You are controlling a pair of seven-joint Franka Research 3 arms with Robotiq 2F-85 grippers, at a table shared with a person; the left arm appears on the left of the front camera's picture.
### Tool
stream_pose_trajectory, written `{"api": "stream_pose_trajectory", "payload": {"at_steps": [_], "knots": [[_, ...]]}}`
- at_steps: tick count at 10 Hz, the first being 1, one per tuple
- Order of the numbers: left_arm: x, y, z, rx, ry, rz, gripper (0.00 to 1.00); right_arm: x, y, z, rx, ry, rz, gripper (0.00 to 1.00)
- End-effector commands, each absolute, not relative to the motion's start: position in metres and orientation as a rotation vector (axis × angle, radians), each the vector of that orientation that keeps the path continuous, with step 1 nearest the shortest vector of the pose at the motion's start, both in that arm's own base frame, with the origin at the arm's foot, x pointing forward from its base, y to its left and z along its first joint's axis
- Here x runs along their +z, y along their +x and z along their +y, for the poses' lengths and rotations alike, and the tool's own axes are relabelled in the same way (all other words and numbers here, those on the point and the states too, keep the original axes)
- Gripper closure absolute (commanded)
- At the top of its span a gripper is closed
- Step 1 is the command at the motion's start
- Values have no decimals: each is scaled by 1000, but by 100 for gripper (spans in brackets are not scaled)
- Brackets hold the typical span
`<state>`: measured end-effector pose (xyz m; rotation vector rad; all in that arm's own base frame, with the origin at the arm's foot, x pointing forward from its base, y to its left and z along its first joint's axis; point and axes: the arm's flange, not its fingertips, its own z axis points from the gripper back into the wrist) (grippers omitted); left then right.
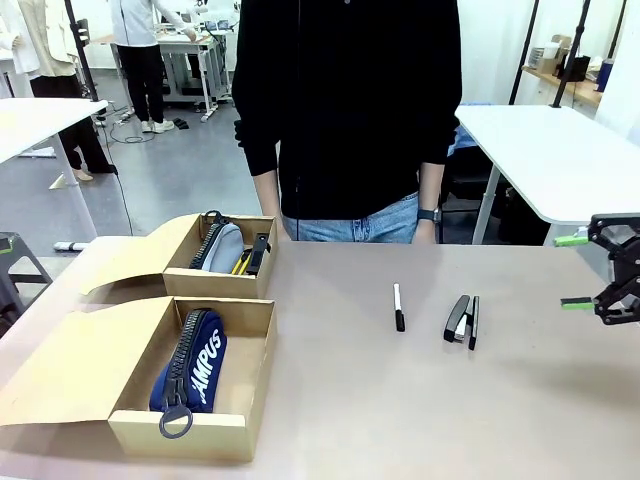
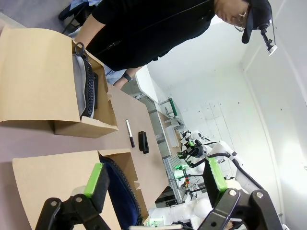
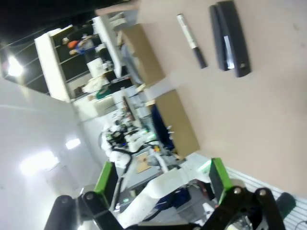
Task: Place items inside the box.
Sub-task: Pick up a Pencil pouch or Stapler and place it inside the Mailer Box closest to the robot.
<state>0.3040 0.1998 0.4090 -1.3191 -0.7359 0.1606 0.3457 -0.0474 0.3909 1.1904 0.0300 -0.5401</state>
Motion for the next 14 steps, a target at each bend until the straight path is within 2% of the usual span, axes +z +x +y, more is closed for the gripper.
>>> {"api": "stream_pose_trajectory", "payload": {"at_steps": [1, 2, 3, 4, 5, 6, 7, 8, 12, 14], "knots": [[410, 304, 198, 148, -1331, -764, 0, 404, 351, -2, -537, 778, -84, 0], [410, 304, 198, 148, -1331, -764, 0, 411, 359, 13, -490, 650, -155, 0], [410, 304, 198, 148, -1331, -764, 0, 414, 364, 15, -517, 362, -287, 0], [410, 304, 198, 148, -1331, -764, 0, 417, 361, 9, -520, 184, -341, 0], [410, 304, 198, 148, -1331, -764, 0, 425, 354, 0, -487, 282, -382, 0], [410, 304, 198, 148, -1331, -764, 0, 440, 341, -10, -433, 605, -373, 0], [410, 304, 198, 148, -1331, -764, 0, 432, 375, 12, -437, 447, -342, 0], [410, 304, 198, 148, -1331, -764, 0, 441, 373, 5, -441, 439, -377, 0], [410, 304, 198, 148, -1331, -764, 0, 425, 429, 89, -336, 247, -337, 0], [410, 304, 198, 148, -1331, -764, 0, 435, 408, 8, -408, 513, -288, 0]]}}
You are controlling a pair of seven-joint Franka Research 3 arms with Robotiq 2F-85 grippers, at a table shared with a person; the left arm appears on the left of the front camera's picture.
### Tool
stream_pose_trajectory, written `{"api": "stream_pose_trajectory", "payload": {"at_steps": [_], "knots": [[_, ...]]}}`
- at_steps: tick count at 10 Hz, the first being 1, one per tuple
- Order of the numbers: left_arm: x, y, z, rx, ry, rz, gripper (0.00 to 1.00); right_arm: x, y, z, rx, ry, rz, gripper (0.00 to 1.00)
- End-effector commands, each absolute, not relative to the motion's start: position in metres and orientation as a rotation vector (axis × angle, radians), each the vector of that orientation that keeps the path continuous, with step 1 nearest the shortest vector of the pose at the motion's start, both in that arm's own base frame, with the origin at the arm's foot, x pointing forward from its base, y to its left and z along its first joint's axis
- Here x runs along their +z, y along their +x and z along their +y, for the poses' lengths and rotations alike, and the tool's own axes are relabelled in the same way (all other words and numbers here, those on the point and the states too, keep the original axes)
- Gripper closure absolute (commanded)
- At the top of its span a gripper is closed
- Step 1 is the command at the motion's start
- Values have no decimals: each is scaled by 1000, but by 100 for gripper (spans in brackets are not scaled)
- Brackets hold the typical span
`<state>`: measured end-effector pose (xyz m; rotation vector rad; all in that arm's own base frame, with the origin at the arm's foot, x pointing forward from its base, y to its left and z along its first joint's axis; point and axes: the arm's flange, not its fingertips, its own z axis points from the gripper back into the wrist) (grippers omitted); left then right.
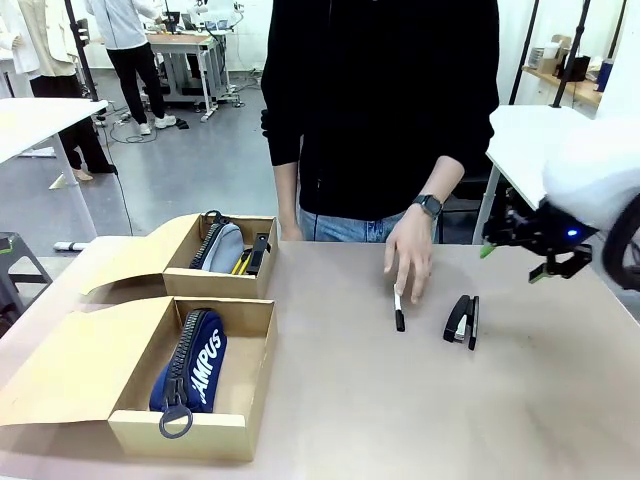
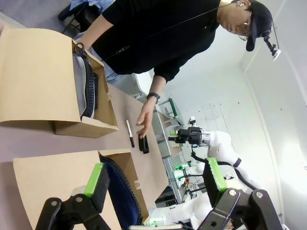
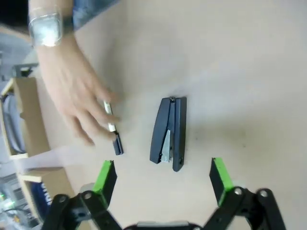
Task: Place items inside the box.
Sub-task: Pick up a Pencil pouch or Stapler and place it inside the Mailer Box closest to the robot.
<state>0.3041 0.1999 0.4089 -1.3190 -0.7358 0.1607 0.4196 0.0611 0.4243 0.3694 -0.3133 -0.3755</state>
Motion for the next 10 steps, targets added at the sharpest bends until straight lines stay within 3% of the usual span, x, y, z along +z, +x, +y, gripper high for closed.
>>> {"api": "stream_pose_trajectory", "payload": {"at_steps": [1, 3, 5, 10], "knots": [[410, 304, 198, 148, -1331, -764, 0, 435, 385, -42, -423, 569, -285, 0], [410, 304, 198, 148, -1331, -764, 0, 413, 343, -132, -387, 824, -244, 0], [410, 304, 198, 148, -1331, -764, 0, 379, 330, -160, -470, 950, -206, 0], [410, 304, 198, 148, -1331, -764, 0, 358, 340, -149, -459, 971, -186, 0]]}}
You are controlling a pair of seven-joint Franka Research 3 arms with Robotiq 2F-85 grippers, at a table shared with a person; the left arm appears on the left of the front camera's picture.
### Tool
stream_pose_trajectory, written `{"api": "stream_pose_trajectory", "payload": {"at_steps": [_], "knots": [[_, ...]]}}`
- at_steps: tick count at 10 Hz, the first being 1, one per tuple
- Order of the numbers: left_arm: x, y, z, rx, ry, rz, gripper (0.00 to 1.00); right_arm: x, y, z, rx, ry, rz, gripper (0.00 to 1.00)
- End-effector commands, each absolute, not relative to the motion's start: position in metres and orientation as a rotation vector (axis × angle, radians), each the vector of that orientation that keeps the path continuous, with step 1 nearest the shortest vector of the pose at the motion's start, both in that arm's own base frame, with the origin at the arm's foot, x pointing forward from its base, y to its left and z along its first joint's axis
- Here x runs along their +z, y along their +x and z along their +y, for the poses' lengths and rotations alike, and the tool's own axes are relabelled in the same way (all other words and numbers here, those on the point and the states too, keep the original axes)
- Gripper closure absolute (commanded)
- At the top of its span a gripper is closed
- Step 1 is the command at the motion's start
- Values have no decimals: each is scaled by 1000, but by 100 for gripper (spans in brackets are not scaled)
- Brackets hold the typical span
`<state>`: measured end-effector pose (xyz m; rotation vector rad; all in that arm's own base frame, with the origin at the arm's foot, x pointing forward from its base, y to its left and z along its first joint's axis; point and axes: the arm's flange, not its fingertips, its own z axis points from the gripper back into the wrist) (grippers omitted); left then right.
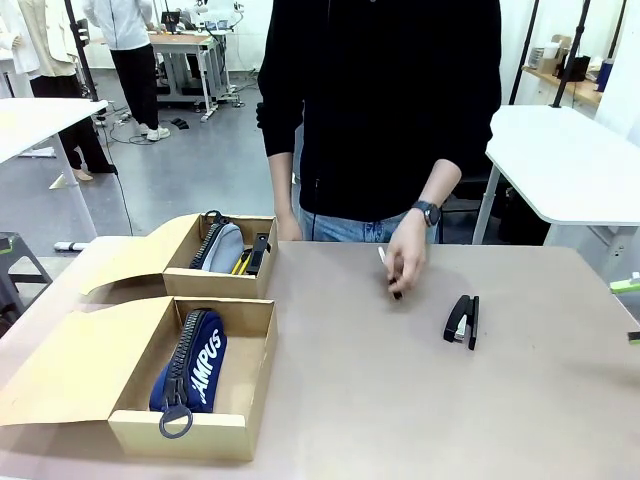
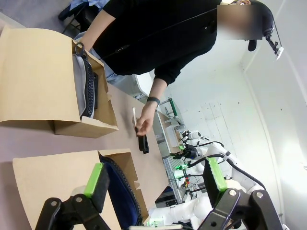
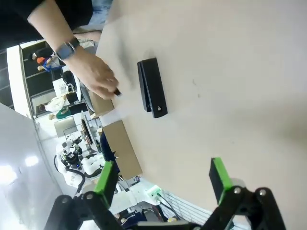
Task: Place items inside the box.
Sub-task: Pick up a Pencil pouch or Stapler and place it inside the Mailer Box closest to the robot.
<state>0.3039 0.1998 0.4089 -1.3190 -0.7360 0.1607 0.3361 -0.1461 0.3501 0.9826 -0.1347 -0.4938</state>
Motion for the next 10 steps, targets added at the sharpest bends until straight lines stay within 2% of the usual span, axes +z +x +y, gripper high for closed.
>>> {"api": "stream_pose_trajectory", "payload": {"at_steps": [1, 3, 6, 7, 10], "knots": [[410, 304, 198, 148, -1331, -764, 0, 364, 346, -137, -442, 940, -180, 0], [410, 304, 198, 148, -1331, -764, 0, 381, 361, -107, -406, 851, -189, 0], [410, 304, 198, 148, -1331, -764, 0, 417, 395, -10, -313, 590, -230, 0], [410, 304, 198, 148, -1331, -764, 0, 420, 412, 35, -271, 446, -222, 0], [410, 304, 198, 148, -1331, -764, 0, 401, 446, 122, -175, 207, -186, 0]]}}
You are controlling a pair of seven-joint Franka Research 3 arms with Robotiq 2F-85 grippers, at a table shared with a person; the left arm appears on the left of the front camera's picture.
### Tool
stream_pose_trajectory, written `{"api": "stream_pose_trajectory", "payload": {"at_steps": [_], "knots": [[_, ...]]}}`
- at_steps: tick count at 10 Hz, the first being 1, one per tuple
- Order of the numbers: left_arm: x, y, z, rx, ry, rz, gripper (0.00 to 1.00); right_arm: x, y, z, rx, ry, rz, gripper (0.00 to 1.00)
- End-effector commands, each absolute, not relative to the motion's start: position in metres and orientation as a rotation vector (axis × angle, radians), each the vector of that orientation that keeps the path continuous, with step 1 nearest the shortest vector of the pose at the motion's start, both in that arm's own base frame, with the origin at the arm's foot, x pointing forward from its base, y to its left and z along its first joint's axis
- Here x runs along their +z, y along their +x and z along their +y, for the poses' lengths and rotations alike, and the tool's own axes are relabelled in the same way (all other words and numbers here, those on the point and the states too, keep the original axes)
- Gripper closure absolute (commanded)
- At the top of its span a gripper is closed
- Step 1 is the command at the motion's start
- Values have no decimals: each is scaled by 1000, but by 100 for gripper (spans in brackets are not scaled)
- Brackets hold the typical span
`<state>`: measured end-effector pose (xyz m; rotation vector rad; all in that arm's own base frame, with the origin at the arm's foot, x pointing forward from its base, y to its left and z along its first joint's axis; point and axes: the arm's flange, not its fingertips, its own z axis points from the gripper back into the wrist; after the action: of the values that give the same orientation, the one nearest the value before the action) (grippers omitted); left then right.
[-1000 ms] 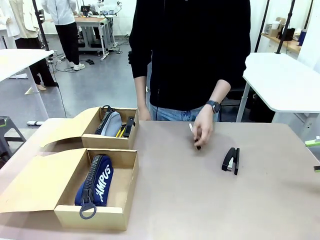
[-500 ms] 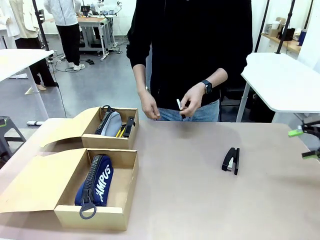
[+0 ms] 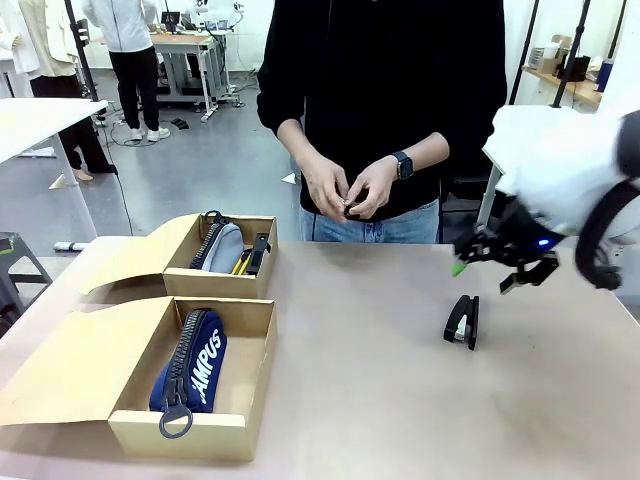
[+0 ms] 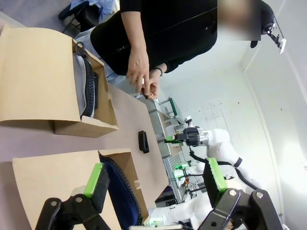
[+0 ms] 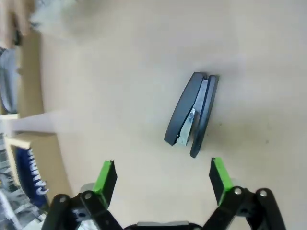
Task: Place items inside the box.
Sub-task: Pick up a Pencil pouch or Stapler and place it inside the Mailer Box closest to the robot.
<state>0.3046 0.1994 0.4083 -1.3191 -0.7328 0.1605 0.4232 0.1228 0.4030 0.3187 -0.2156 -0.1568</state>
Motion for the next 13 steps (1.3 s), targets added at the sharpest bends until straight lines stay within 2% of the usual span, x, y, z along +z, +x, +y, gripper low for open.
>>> {"api": "stream_pose_trajectory", "payload": {"at_steps": [1, 3, 6, 13], "knots": [[410, 304, 198, 148, -1331, -764, 0, 391, 448, 145, -149, 118, -172, 0], [410, 304, 198, 148, -1331, -764, 0, 380, 449, 162, -162, 11, -180, 0], [410, 304, 198, 148, -1331, -764, 0, 372, 450, 158, -181, 2, -146, 0], [410, 304, 198, 148, -1331, -764, 0, 304, 464, 181, -309, 11, -99, 0]]}}
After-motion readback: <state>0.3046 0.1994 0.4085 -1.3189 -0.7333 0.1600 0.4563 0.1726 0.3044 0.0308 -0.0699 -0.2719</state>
